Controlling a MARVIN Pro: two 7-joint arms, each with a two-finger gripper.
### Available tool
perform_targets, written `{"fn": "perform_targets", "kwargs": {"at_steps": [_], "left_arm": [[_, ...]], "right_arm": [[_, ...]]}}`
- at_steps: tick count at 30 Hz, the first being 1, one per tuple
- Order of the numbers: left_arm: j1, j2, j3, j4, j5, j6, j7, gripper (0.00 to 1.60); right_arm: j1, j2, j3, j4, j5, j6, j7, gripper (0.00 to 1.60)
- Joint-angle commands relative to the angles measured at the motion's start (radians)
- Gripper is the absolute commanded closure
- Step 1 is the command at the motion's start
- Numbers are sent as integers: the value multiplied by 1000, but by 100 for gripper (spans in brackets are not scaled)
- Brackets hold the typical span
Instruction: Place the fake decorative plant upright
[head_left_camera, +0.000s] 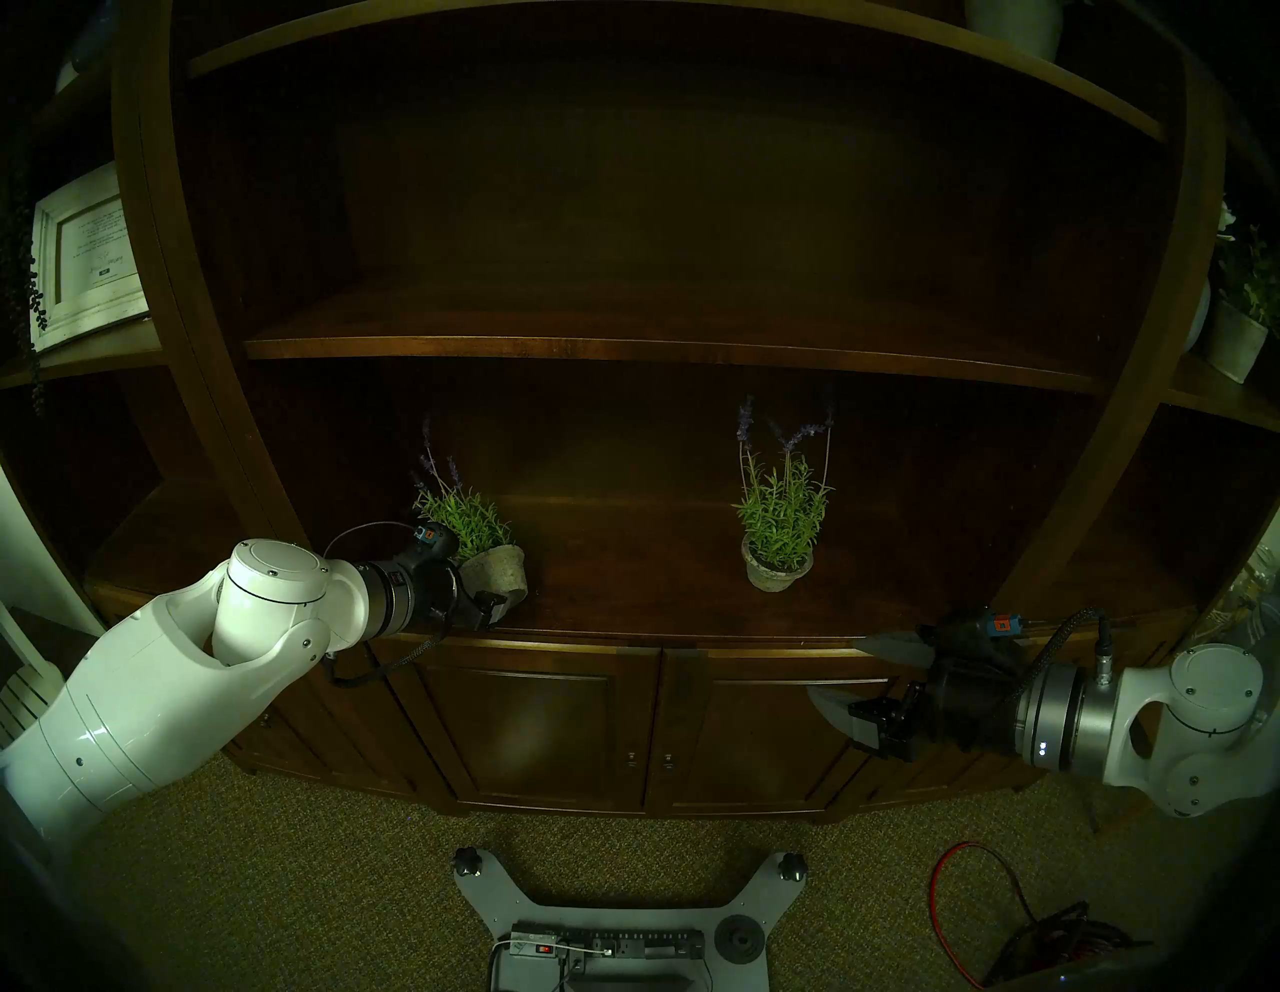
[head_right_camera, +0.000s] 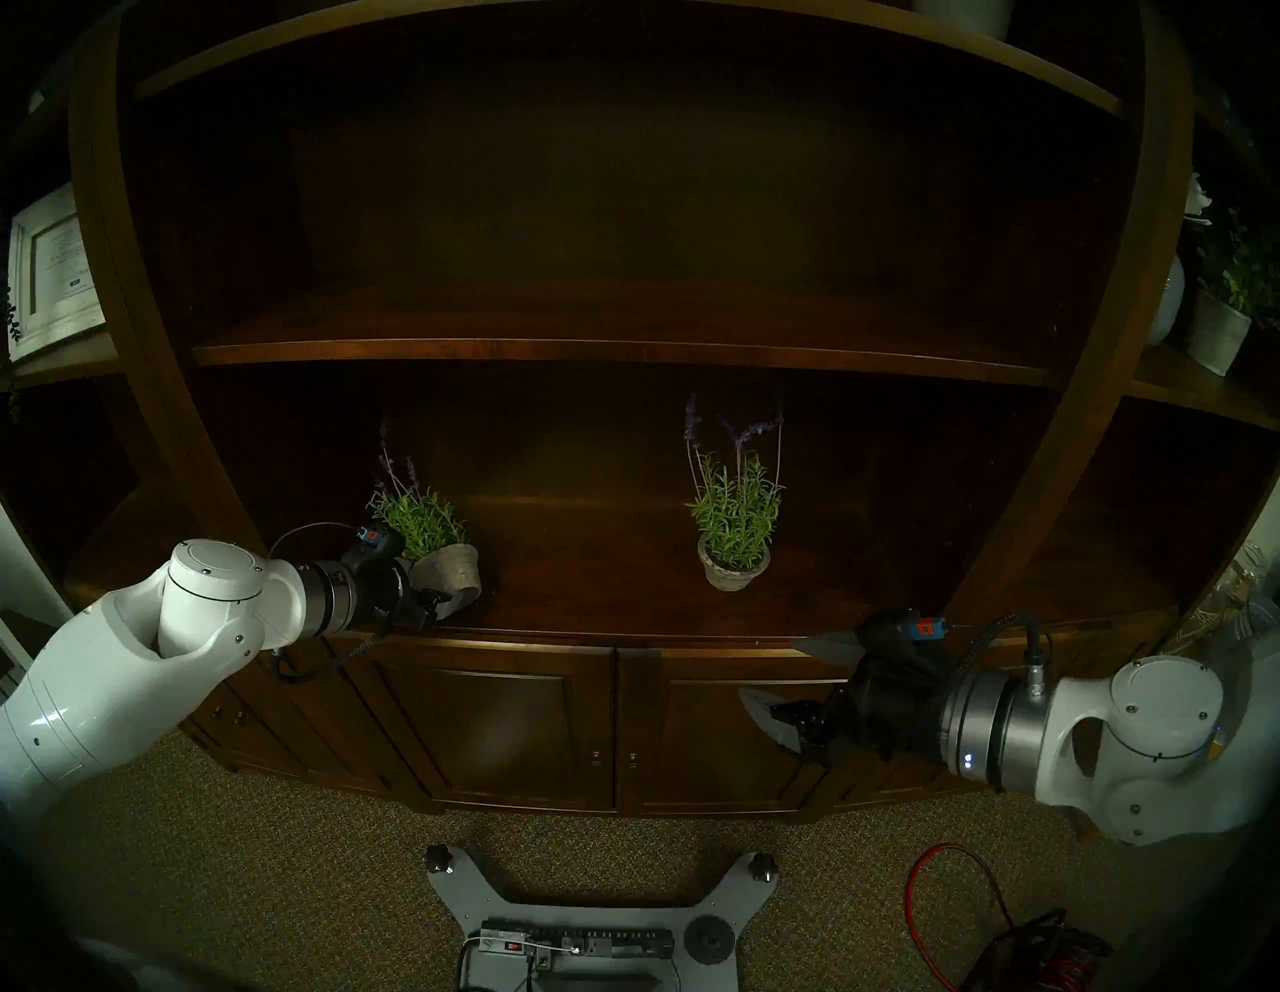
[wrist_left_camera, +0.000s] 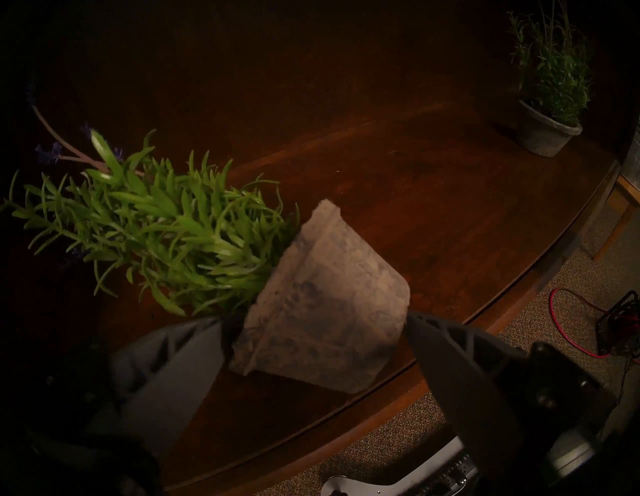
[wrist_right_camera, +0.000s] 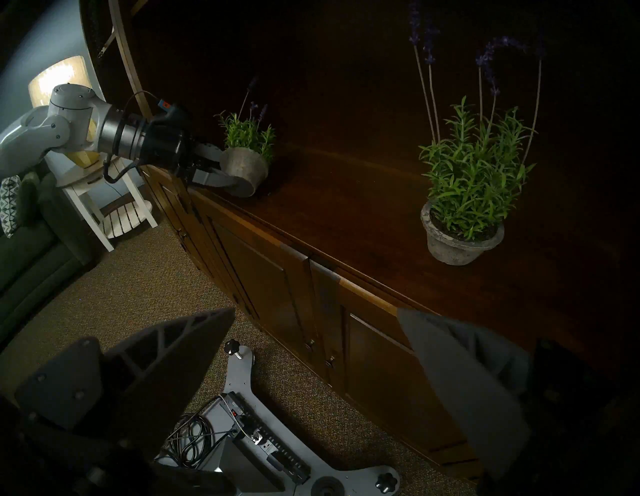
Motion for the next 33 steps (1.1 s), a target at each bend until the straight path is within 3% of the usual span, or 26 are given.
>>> {"fn": "perform_targets", "kwargs": {"at_steps": [1,6,8,11,13,15,19,33], "left_arm": [[-32,4,-20,-8,3,-6,-3,56],[-27,7,-26,-18,7,-7,3,67],[-26,7,-27,-20,8,-7,5,80],[-26,10,-29,-24,8,-7,5,87],[-27,14,-30,-30,13,-7,8,104],[-28,16,-31,-32,14,-7,8,109],[-29,20,-32,-42,18,-7,14,152],[-27,21,11,-78,108,-31,70,160]], "right_arm": [[14,-1,8,-2,2,-14,1,0],[14,-1,8,-2,2,-14,1,0],[14,-1,8,-2,2,-14,1,0],[14,-1,8,-2,2,-14,1,0],[14,-1,8,-2,2,-13,1,0],[14,-1,8,-2,2,-13,1,0],[14,-1,8,-2,2,-13,1,0],[14,-1,8,-2,2,-13,1,0]]}}
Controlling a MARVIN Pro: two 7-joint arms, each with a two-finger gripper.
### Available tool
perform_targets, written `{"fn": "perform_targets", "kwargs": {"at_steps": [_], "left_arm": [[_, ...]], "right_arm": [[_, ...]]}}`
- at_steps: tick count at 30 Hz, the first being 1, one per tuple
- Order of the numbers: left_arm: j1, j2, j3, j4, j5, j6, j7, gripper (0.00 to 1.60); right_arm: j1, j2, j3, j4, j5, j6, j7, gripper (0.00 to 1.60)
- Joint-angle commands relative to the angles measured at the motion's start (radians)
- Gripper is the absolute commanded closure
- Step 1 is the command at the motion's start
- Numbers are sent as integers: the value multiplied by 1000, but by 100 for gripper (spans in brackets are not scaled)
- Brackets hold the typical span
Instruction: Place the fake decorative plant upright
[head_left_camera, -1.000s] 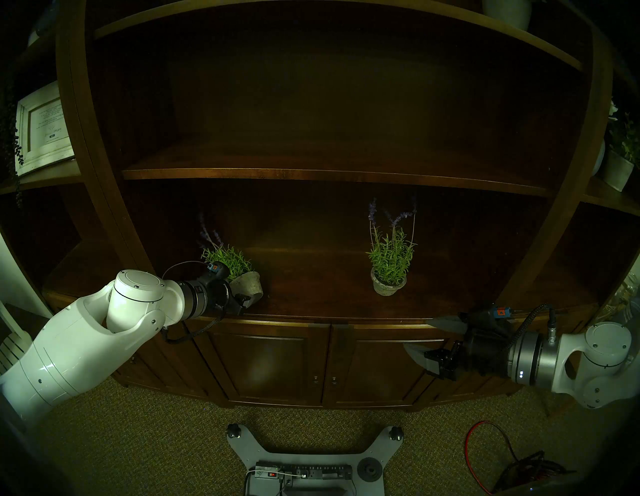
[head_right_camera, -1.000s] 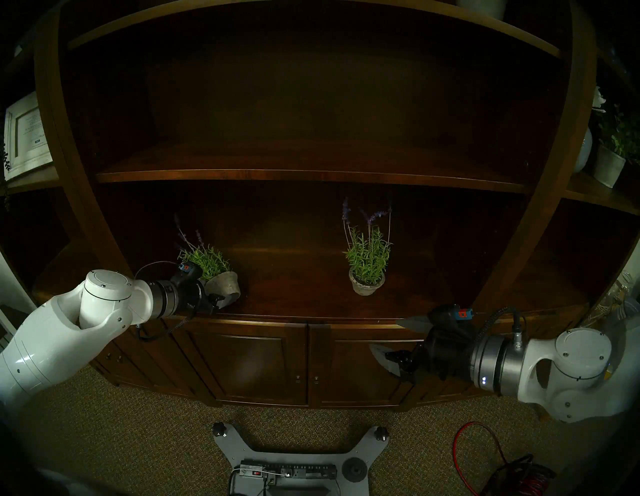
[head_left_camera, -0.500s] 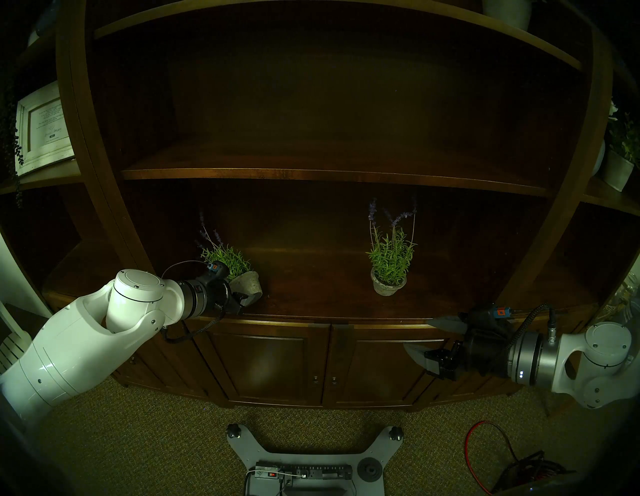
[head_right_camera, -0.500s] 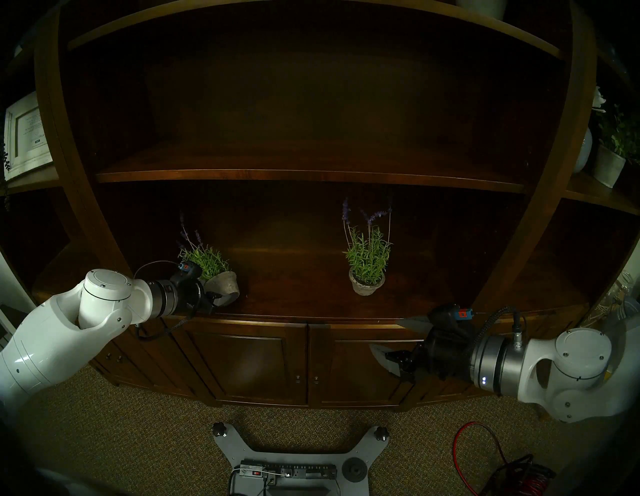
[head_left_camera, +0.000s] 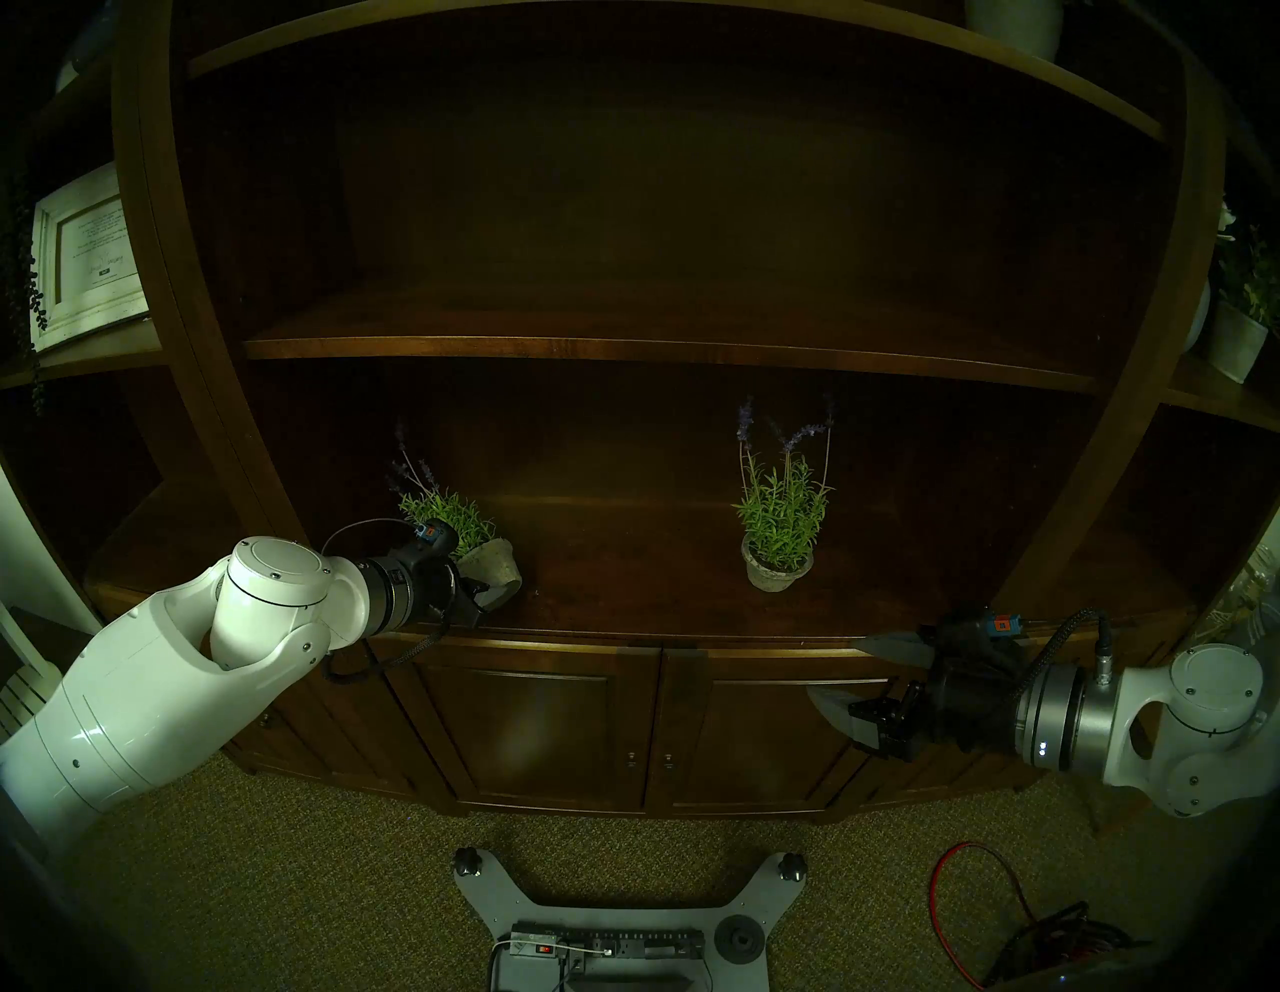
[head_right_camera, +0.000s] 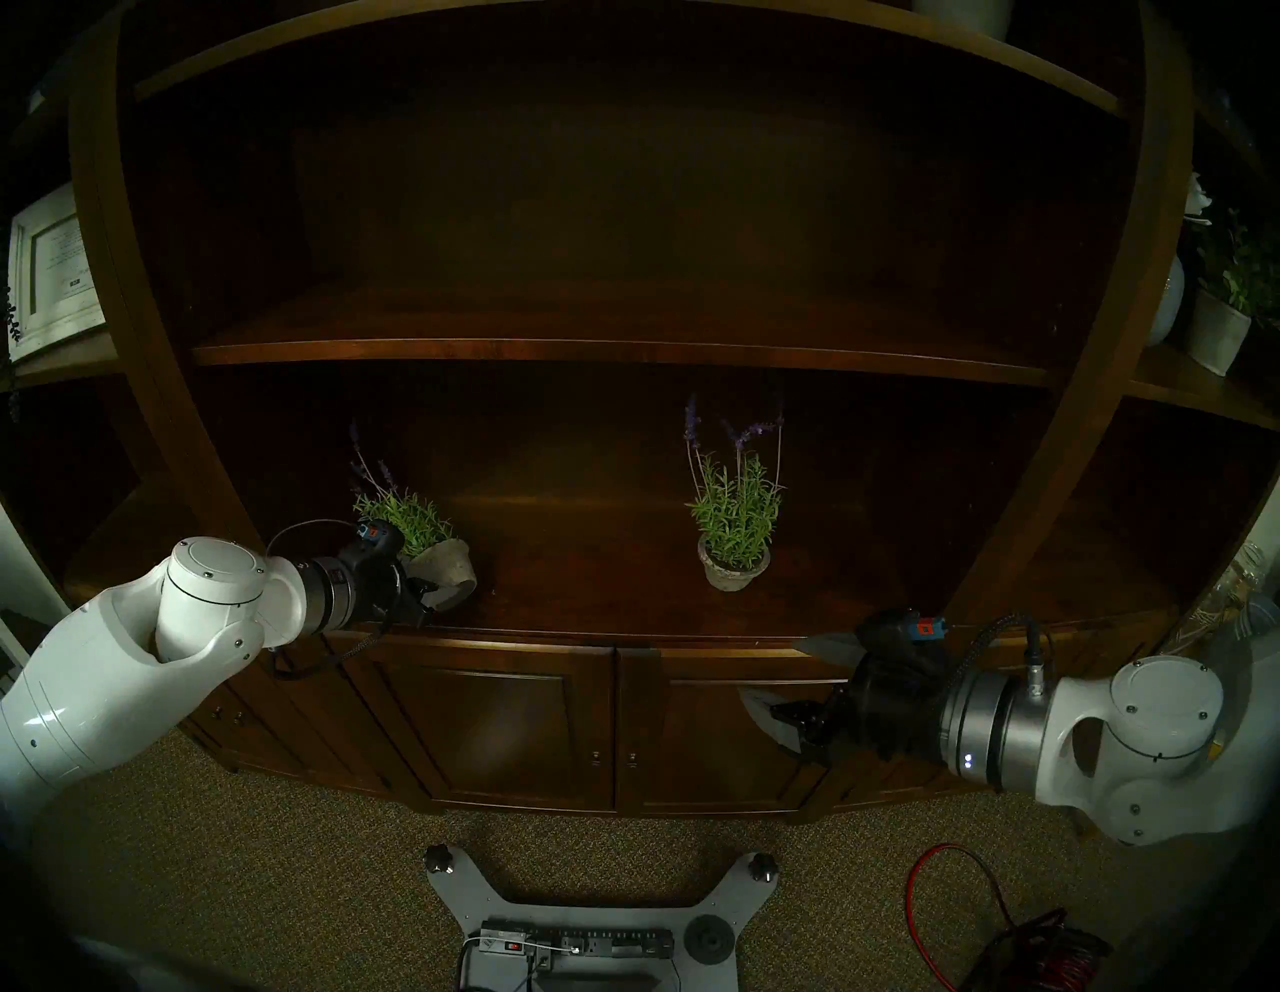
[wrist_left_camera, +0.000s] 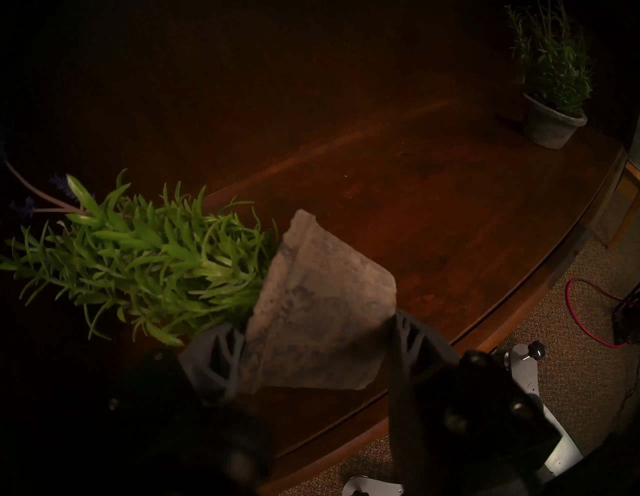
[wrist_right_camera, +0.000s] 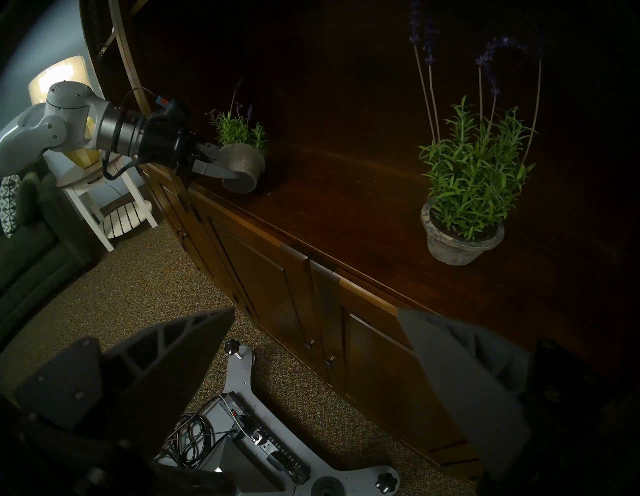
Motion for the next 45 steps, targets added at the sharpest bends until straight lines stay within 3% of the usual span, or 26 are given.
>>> {"fn": "perform_targets", "kwargs": {"at_steps": [1,10,21,37,44,45], "left_arm": [[-29,3,3,-43,66,-34,33,160],[-29,-12,56,-57,187,-61,102,160],[-32,-46,161,-65,400,-99,223,160],[-27,-66,274,-64,548,-89,282,160],[-25,-68,308,-61,580,-88,285,143],[-26,-68,311,-62,581,-86,283,133]], "right_arm": [[13,-1,8,-2,2,-13,1,0],[13,-1,8,-2,2,-13,1,0],[13,-1,8,-2,2,-13,1,0],[14,-1,8,-2,2,-14,1,0],[14,-1,8,-2,2,-14,1,0],[14,-1,8,-2,2,-14,1,0]]}}
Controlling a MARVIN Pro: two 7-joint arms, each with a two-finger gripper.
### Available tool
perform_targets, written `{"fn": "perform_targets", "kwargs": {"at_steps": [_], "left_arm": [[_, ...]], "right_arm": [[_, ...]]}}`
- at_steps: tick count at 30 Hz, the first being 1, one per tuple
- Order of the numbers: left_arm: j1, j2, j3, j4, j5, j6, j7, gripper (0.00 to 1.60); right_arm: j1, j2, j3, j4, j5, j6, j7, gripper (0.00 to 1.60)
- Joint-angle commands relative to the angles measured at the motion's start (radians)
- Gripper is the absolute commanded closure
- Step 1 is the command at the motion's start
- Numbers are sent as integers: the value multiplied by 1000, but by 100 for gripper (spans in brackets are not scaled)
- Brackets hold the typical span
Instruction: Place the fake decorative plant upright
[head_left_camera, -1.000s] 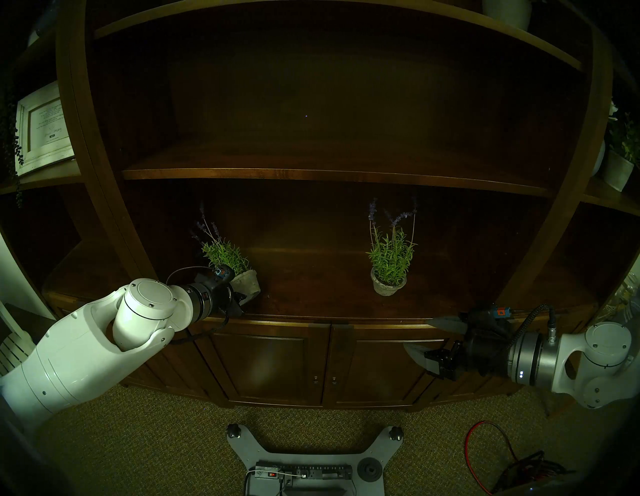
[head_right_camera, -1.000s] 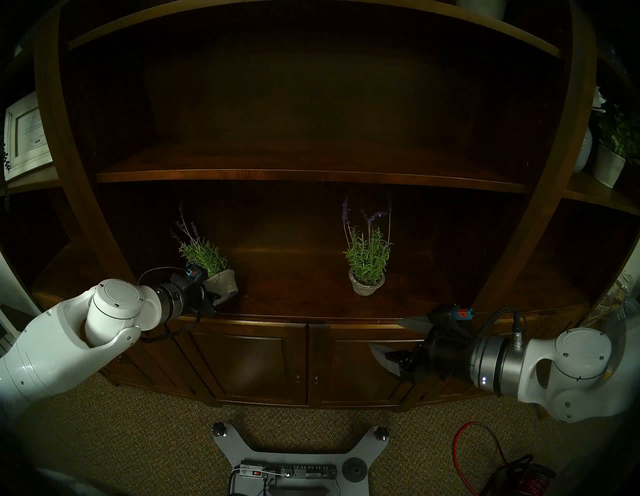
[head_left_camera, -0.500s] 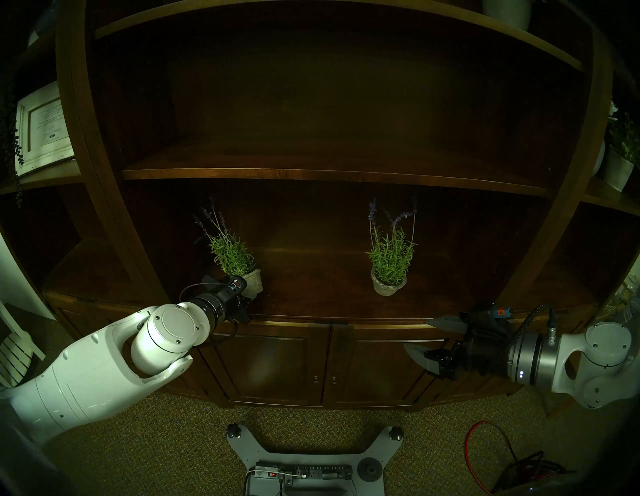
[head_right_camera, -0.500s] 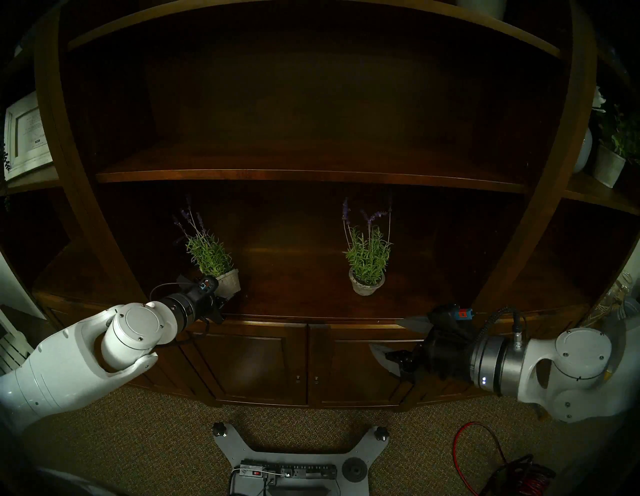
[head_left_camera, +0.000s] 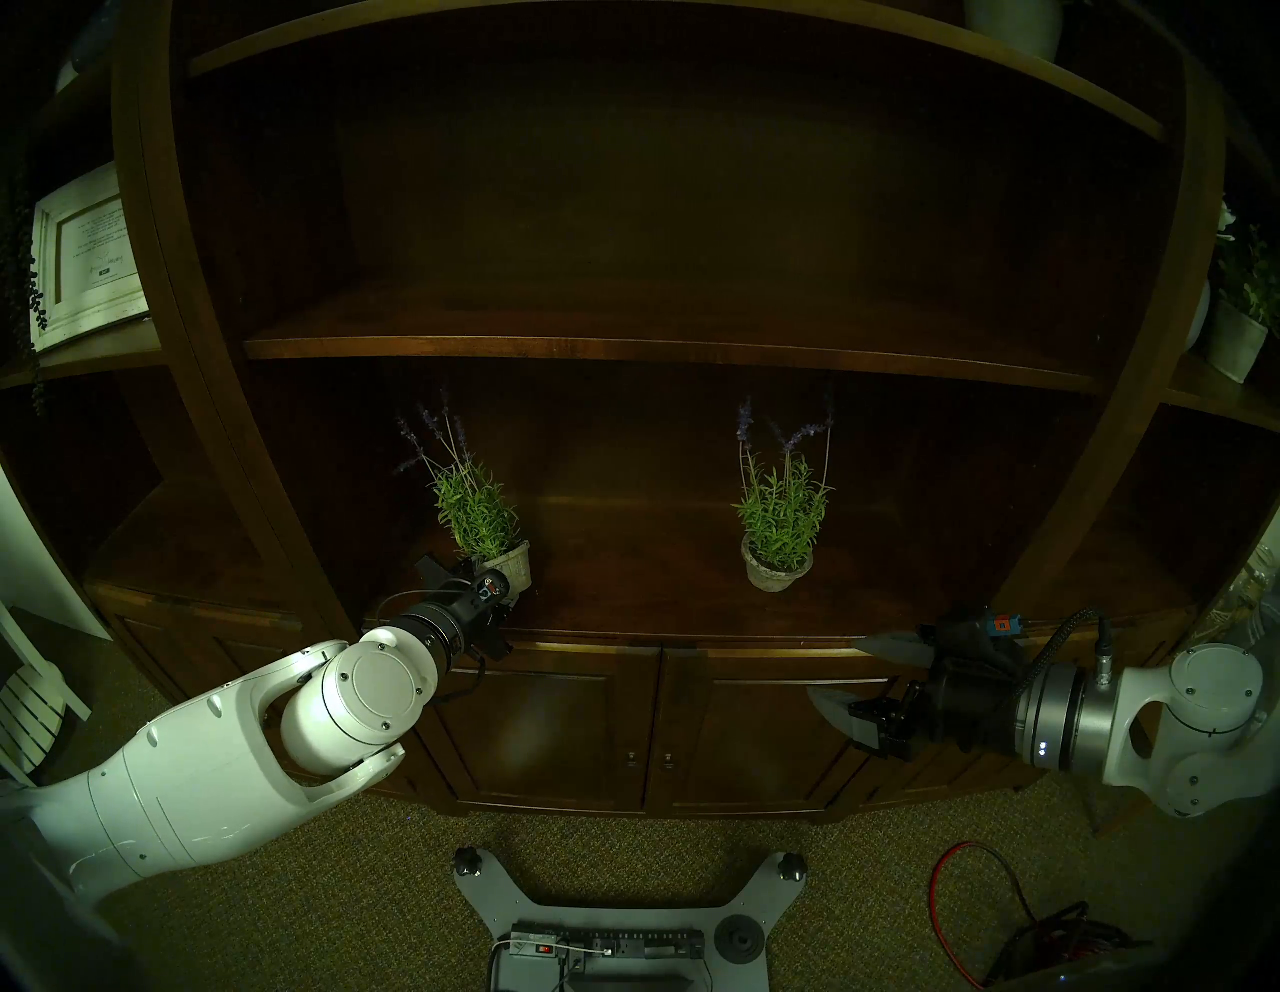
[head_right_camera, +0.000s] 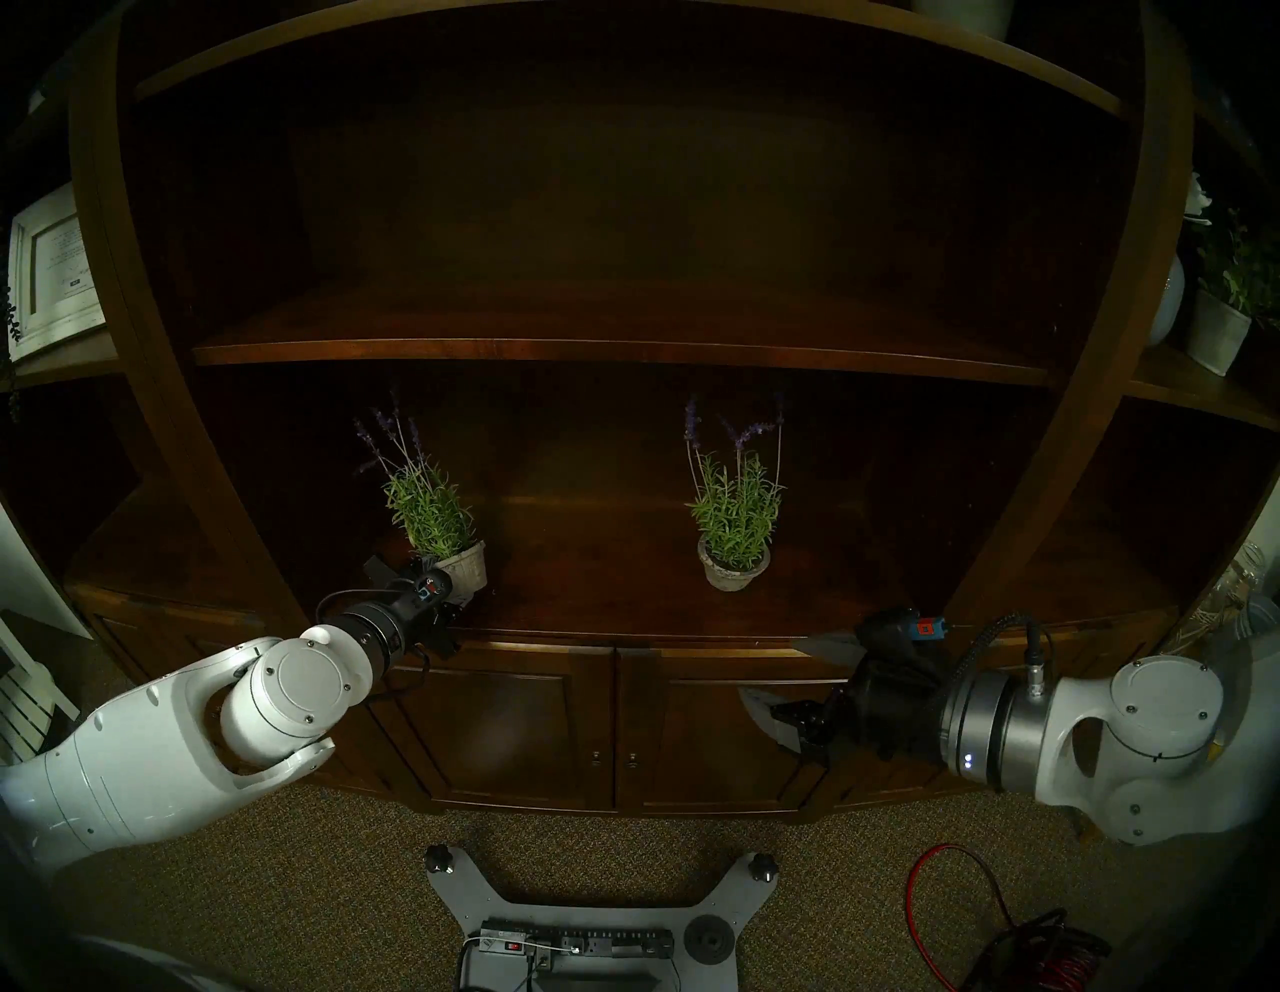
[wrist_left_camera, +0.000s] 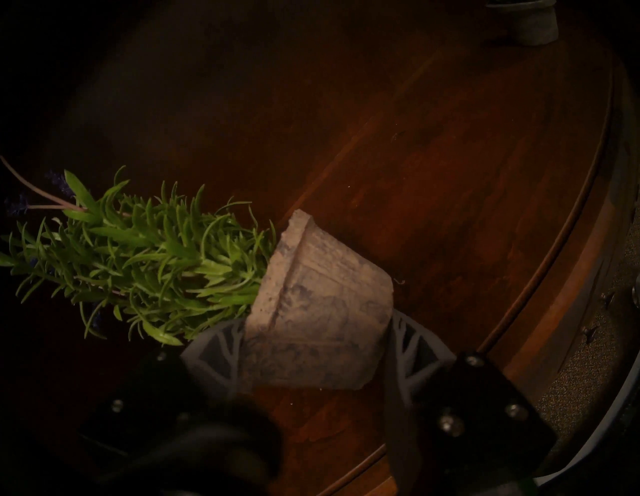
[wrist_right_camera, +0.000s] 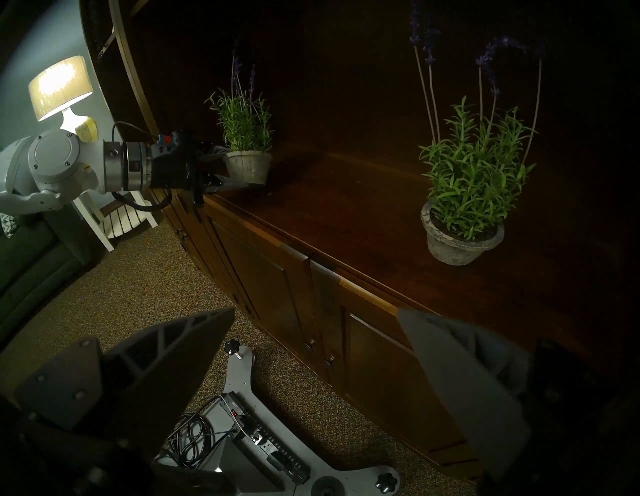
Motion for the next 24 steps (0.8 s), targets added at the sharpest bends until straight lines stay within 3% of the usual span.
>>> {"fn": "perform_targets", "kwargs": {"at_steps": [1,8,24], "left_arm": [[-17,-6,15,-19,23,-4,-10,122],[-14,3,19,-27,22,-1,-17,95],[-6,22,17,-49,8,-1,-23,81]], "right_arm": [[14,-1,8,-2,2,-14,1,0],[14,-1,8,-2,2,-14,1,0],[14,-1,8,-2,2,-14,1,0]]}}
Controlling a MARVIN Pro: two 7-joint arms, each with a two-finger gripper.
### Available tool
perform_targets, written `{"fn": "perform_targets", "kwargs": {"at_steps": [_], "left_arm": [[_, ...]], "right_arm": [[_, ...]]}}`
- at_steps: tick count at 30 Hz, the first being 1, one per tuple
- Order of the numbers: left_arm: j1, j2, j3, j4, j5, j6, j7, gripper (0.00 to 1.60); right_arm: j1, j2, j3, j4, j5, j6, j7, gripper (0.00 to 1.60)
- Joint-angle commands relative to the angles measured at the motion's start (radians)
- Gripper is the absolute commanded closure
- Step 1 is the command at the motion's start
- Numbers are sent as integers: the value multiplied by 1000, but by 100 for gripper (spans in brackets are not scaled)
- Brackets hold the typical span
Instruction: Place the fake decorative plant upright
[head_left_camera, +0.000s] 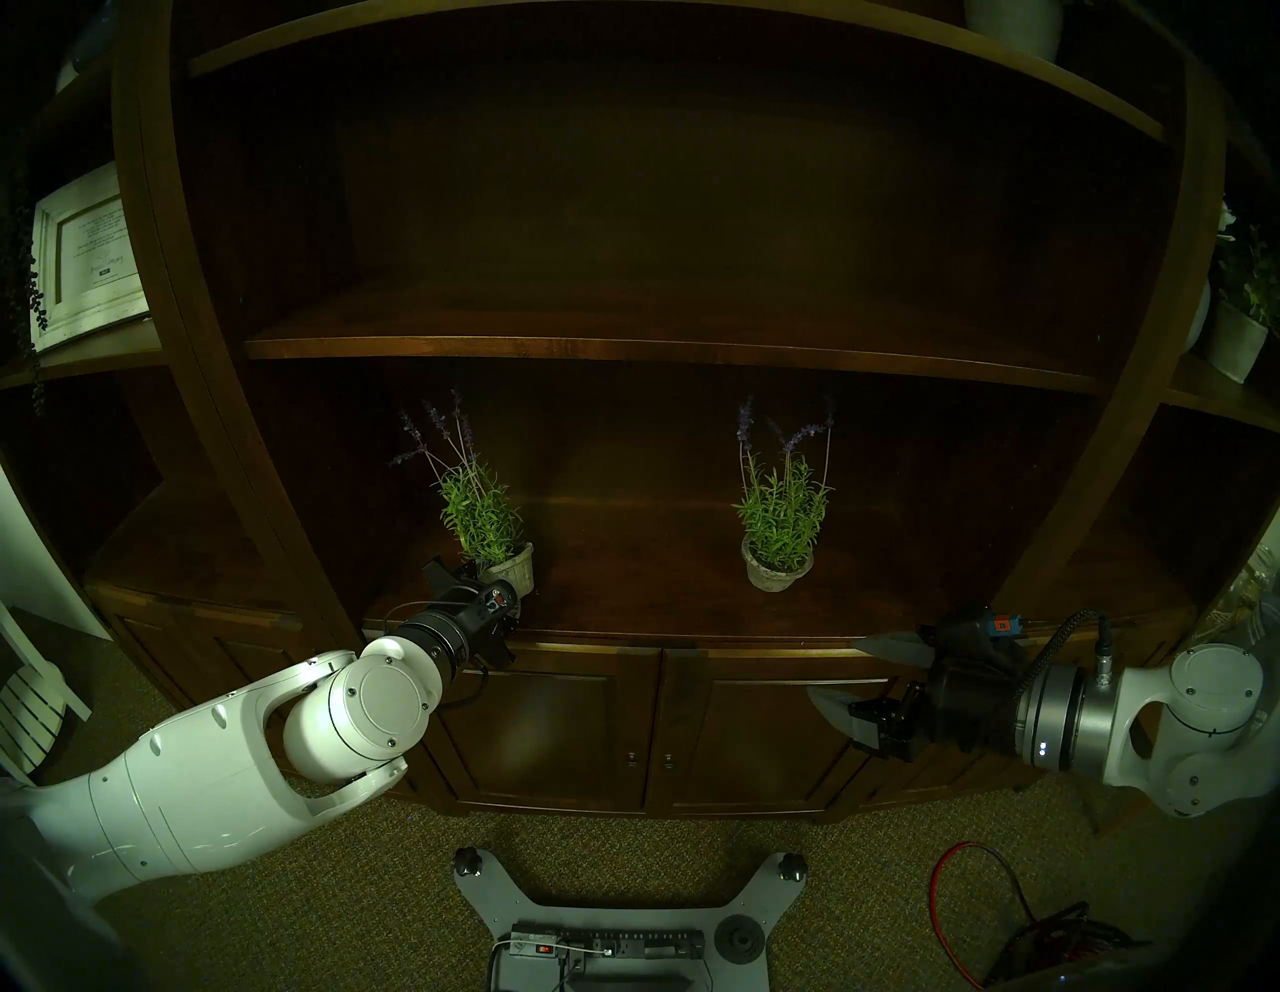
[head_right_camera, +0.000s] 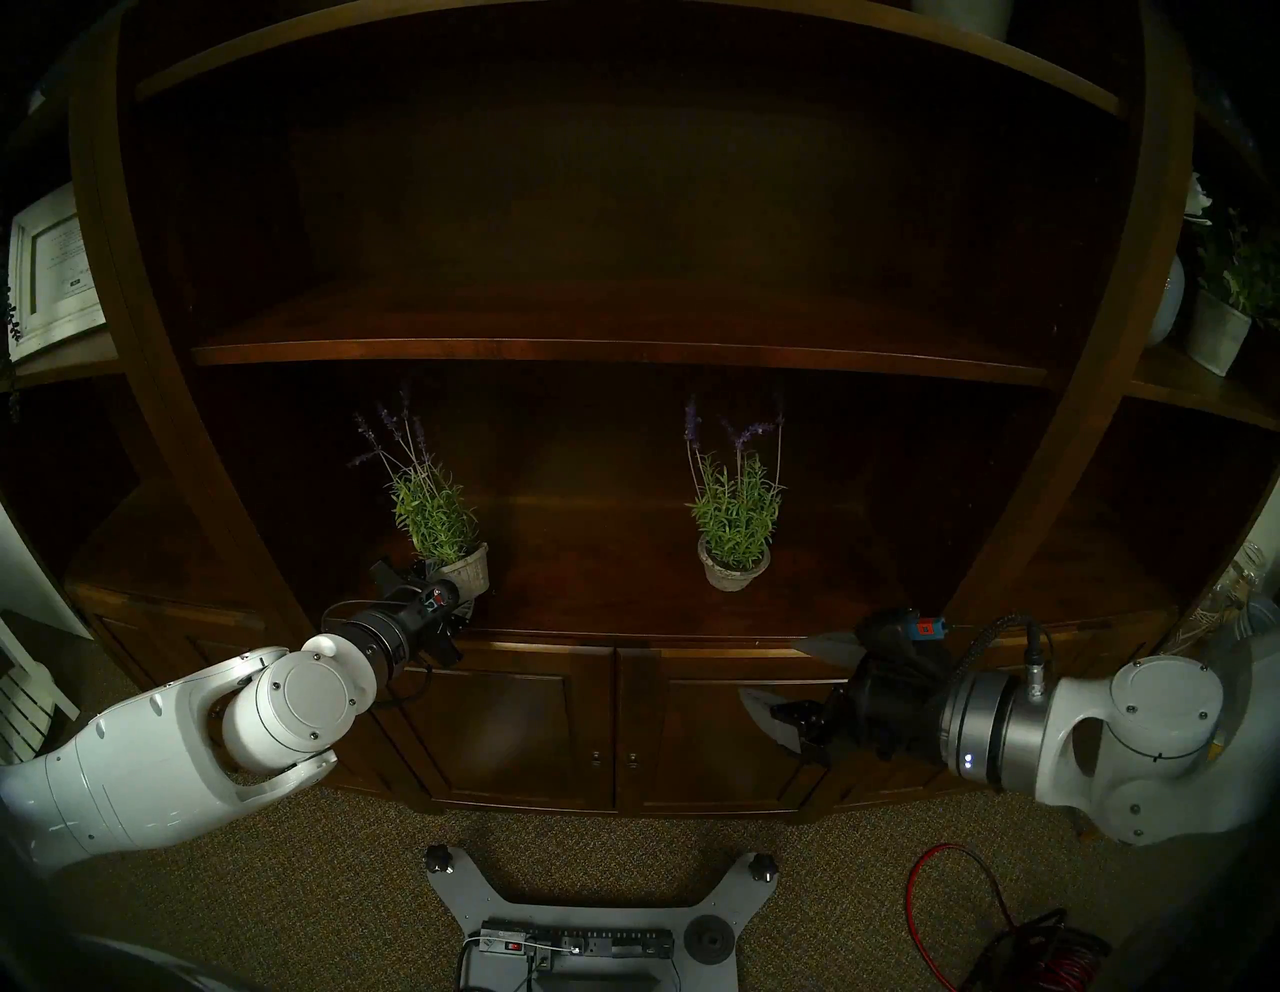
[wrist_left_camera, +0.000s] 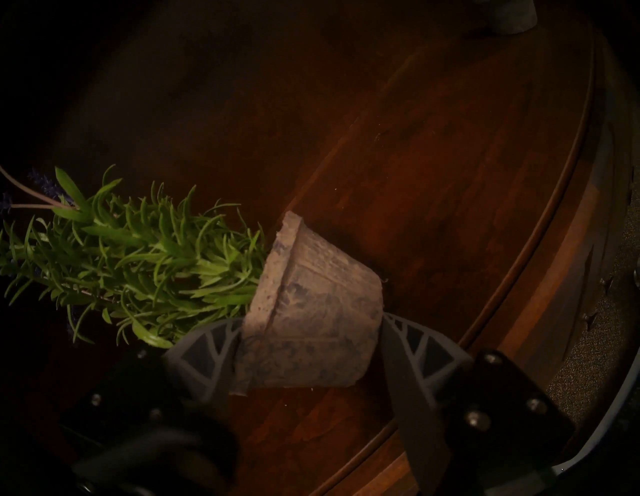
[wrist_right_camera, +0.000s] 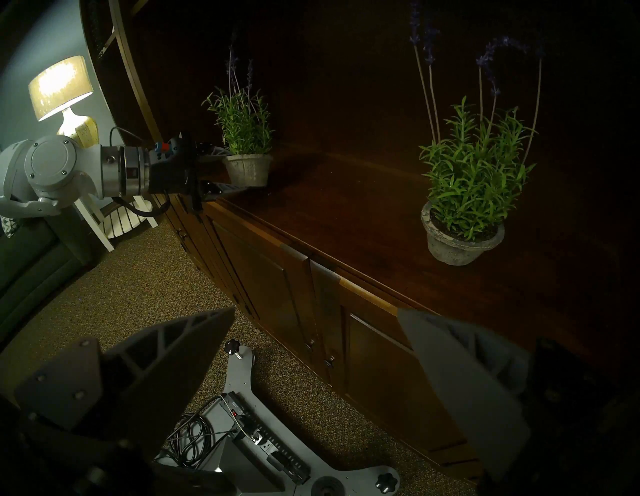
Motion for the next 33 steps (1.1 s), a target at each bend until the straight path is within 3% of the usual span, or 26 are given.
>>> {"fn": "perform_targets", "kwargs": {"at_steps": [1,7,10,33], "left_arm": [[0,7,-6,-39,-13,-7,-13,72],[0,8,-5,-43,-19,-7,-16,39],[0,6,-4,-43,-18,-8,-17,34],[0,-8,-8,-14,-28,-12,-26,23]], "right_arm": [[14,-1,8,-2,2,-14,1,0],[14,-1,8,-2,2,-14,1,0],[14,-1,8,-2,2,-14,1,0],[14,-1,8,-2,2,-14,1,0]]}}
